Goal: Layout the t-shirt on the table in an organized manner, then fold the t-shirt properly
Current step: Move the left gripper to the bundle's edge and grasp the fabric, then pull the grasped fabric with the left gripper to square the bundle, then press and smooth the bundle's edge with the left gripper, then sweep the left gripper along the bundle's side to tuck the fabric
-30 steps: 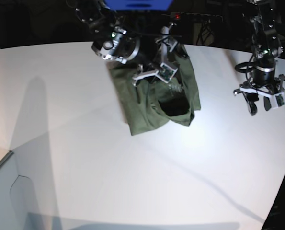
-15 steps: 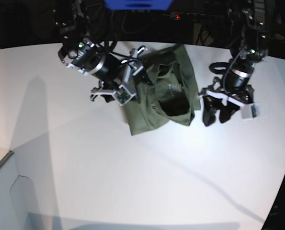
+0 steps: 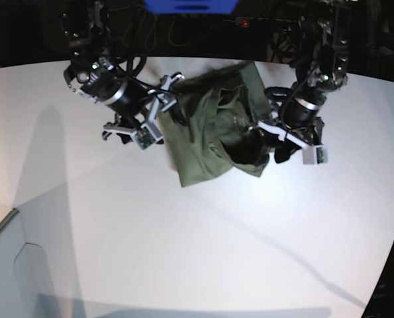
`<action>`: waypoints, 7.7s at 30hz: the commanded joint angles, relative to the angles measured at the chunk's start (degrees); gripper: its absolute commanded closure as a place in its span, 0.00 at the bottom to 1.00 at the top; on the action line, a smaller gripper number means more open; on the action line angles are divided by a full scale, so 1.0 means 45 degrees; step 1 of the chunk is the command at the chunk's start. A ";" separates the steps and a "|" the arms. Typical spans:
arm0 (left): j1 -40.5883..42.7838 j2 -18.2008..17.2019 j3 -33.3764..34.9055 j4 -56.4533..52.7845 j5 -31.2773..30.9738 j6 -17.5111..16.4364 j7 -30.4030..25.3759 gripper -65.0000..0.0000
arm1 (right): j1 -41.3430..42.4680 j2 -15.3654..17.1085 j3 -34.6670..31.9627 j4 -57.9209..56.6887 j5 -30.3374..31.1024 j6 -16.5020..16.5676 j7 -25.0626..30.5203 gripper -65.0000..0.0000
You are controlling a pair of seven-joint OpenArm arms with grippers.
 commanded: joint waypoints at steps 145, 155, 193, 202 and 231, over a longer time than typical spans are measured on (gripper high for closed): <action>0.5090 0.0799 -0.1325 0.0206 0.0584 -0.0240 -0.0184 0.52 | 0.1068 0.0076 -0.0101 -0.0403 0.0180 0.0042 0.0357 0.46; 0.5500 0.0154 -0.1852 0.1651 -0.1643 -0.0201 -0.0164 0.50 | 0.1146 0.0076 0.0016 -0.0286 0.0180 0.0023 0.0415 0.46; 0.1945 0.0310 -0.1579 -0.2236 -0.1682 -0.0182 -0.0164 0.26 | 0.1166 0.0154 0.0231 -0.0384 0.0121 0.0003 0.0415 0.46; 0.0968 0.0213 -0.0934 -0.3448 -0.1546 -0.0279 -0.0164 0.81 | 0.1166 0.0271 0.0622 -0.0364 0.0121 0.0003 0.0415 0.46; -1.0812 0.2108 1.3288 -1.1281 0.7832 -0.5632 0.0481 1.00 | 0.1713 -0.0022 0.7362 -0.0384 0.0180 0.0003 0.0415 0.46</action>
